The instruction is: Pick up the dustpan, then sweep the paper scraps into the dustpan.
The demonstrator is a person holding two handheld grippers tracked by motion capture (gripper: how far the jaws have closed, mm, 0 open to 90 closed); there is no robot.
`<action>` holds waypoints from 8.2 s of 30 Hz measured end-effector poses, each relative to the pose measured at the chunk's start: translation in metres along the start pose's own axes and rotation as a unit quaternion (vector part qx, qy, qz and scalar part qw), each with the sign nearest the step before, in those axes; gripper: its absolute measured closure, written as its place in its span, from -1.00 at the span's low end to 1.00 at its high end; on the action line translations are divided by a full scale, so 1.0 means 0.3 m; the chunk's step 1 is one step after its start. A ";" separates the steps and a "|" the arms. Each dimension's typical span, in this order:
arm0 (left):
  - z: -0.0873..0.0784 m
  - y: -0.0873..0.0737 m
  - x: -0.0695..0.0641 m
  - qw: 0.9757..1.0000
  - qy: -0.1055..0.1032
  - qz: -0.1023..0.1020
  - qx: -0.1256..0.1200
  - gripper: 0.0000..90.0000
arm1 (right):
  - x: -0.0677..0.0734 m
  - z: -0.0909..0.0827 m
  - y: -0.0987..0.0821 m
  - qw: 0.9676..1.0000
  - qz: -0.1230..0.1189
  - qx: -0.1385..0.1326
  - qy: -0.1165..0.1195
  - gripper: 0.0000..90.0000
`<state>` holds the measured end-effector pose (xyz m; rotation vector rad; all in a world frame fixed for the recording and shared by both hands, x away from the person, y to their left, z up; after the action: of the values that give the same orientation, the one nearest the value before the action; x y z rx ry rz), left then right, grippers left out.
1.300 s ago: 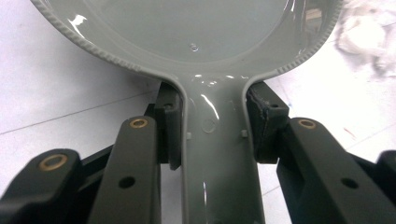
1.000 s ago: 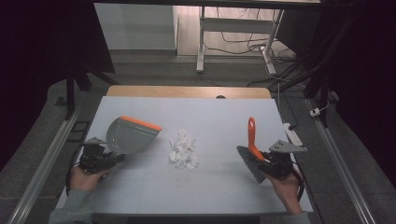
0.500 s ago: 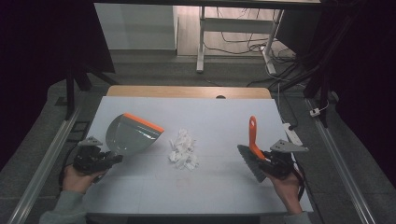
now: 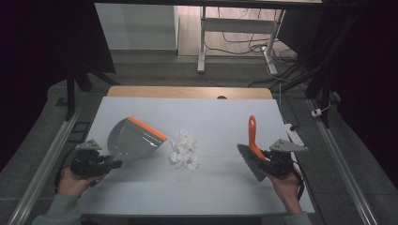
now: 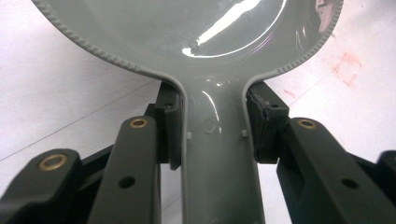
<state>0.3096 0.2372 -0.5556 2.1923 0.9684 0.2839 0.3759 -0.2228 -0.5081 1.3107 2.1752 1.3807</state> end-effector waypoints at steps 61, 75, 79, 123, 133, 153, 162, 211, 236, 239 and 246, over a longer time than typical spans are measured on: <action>0.021 -0.097 -0.138 0.995 -0.054 0.075 0.034 0.37 | 0.161 0.204 0.143 0.999 -0.025 0.000 0.043 0.57; 0.040 -0.107 -0.168 0.992 -0.071 0.095 0.046 0.37 | 0.174 0.304 0.154 0.999 -0.015 0.020 0.042 0.57; 0.041 -0.110 -0.171 0.991 -0.074 0.099 0.048 0.37 | 0.174 0.328 0.161 0.999 -0.012 0.027 0.038 0.57; 0.057 -0.136 -0.201 0.984 -0.102 0.125 0.080 0.37 | 0.193 0.536 0.221 0.998 0.008 0.063 0.026 0.57; 0.064 -0.135 -0.201 0.983 -0.101 0.130 0.084 0.37 | 0.208 0.577 0.231 0.997 0.004 0.070 0.023 0.57; 0.113 -0.123 -0.216 0.980 -0.101 0.140 0.099 0.37 | 0.155 0.652 0.215 0.996 0.010 0.092 0.000 0.57; 0.124 -0.119 -0.217 0.979 -0.104 0.143 0.103 0.37 | 0.171 0.669 0.222 0.995 0.000 0.098 -0.002 0.57; 0.149 -0.105 -0.212 0.979 -0.112 0.133 0.104 0.37 | 0.535 0.686 0.084 0.969 -0.077 0.207 0.114 0.57; 0.149 -0.105 -0.213 0.979 -0.112 0.133 0.104 0.37 | 0.414 0.716 0.140 0.979 -0.073 0.183 0.053 0.57; 0.149 -0.105 -0.213 0.979 -0.112 0.133 0.104 0.37 | 0.440 0.734 0.114 0.975 -0.079 0.196 0.060 0.57; 0.149 -0.105 -0.212 0.979 -0.112 0.133 0.103 0.37 | 0.509 0.747 0.089 0.970 -0.089 0.212 0.077 0.57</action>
<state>0.2680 0.1830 -0.6044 2.4841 0.6019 0.0568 0.4420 0.0353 -0.5660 1.1253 2.7283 1.0129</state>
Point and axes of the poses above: each handheld gripper's, and its own axes: z roughly forward along the jaws, y roughly out of its top, x roughly to its left, the point moved 10 cm from there along z, roughly forward along the jaws, and after that the axes turned 13 degrees about z, right-handed, at the moved point
